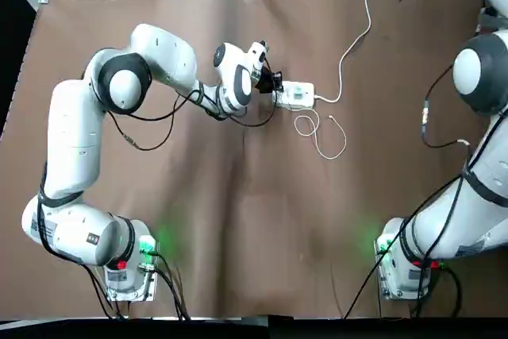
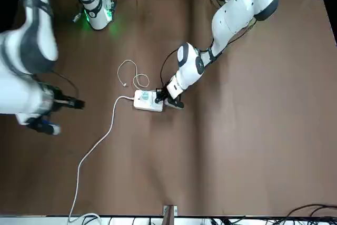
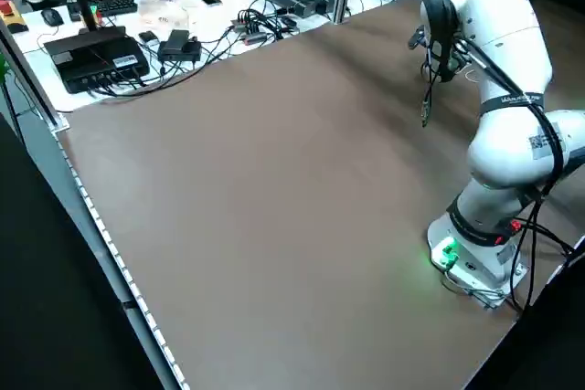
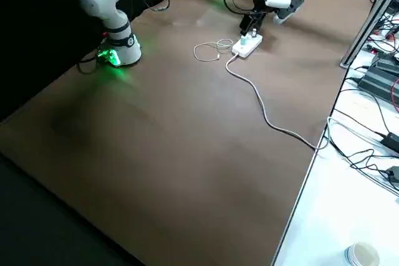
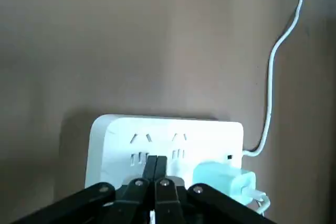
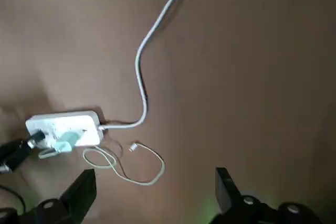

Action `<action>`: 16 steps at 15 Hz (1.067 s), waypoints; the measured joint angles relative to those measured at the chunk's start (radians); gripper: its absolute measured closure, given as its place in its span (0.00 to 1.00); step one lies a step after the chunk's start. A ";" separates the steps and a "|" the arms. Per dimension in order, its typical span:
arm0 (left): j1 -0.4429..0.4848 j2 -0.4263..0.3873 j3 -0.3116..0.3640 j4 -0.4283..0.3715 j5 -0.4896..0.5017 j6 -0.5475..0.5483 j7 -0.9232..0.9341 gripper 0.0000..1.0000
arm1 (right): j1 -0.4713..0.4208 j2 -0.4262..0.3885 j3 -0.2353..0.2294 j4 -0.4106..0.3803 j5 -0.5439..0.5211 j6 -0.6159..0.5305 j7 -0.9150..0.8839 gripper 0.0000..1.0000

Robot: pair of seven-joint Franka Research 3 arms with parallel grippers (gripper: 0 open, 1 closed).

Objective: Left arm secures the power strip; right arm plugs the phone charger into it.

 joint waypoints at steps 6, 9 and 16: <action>-0.091 -0.039 0.099 0.041 0.001 -0.103 -0.041 0.99 | -0.086 -0.174 0.001 0.076 -0.089 -0.075 -0.154 0.00; -0.103 -0.066 0.150 0.081 0.001 -0.247 -0.086 0.99 | -0.107 -0.236 0.001 0.054 -0.089 -0.063 -0.175 0.00; -0.104 -0.131 0.257 0.169 0.017 -0.566 -0.154 0.99 | -0.090 -0.256 0.024 0.000 -0.089 0.016 -0.059 0.00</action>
